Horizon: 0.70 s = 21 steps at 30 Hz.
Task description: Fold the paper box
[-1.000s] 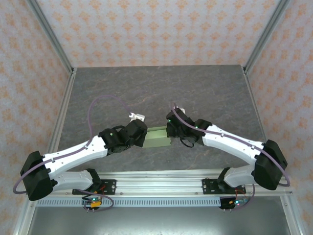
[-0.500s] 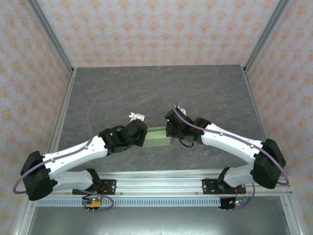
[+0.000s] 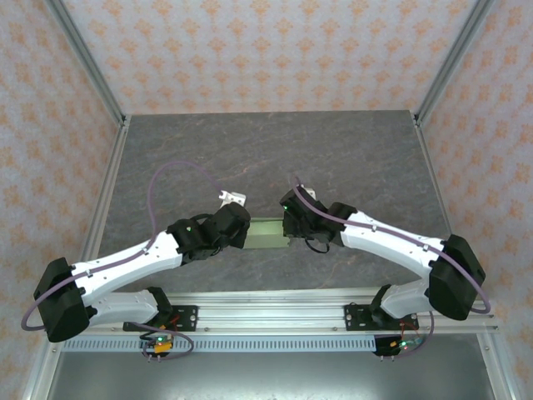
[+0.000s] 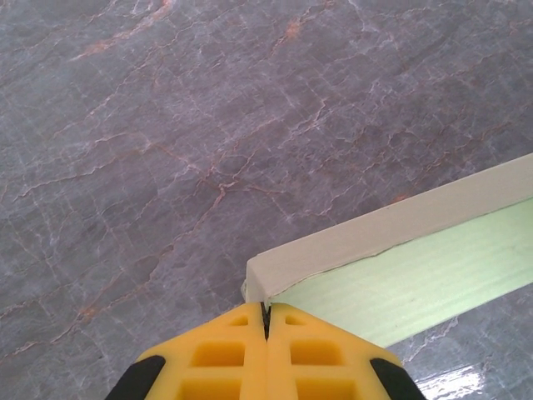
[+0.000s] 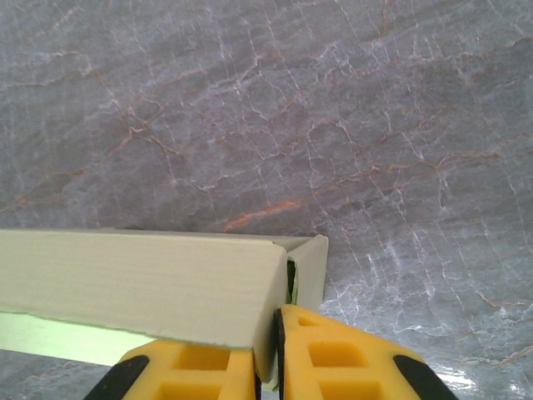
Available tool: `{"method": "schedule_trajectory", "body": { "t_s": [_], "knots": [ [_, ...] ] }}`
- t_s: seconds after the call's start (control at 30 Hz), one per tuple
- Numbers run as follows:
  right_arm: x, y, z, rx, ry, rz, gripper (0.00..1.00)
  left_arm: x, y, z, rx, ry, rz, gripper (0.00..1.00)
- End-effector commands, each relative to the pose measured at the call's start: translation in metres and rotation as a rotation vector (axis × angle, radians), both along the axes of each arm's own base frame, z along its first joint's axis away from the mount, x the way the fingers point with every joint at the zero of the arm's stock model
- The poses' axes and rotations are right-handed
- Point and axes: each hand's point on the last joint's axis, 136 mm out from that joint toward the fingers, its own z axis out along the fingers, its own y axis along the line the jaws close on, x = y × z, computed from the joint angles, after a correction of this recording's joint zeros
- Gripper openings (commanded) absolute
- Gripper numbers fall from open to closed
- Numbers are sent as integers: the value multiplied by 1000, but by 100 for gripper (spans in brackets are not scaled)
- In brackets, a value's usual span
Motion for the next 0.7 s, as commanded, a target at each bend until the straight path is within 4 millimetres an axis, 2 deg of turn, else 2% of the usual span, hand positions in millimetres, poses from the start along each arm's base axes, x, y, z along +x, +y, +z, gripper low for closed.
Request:
{"method": "schedule_trajectory", "body": {
  "t_s": [0.0,0.17,0.37,0.67],
  "knots": [
    [-3,0,-3,20,-14,2,15,2,-8,5,-45,-15,-3,0],
    [-5,2,-7,26,-6,8,15,1,-13,4,-94,-2,5,0],
    [-3,4,-3,36,-14,12,15,-1,-16,9,-138,13,-3,0],
    [-2,-1,-6,-7,-21,4,15,2,-14,13,-179,46,30,0]
  ]
}}
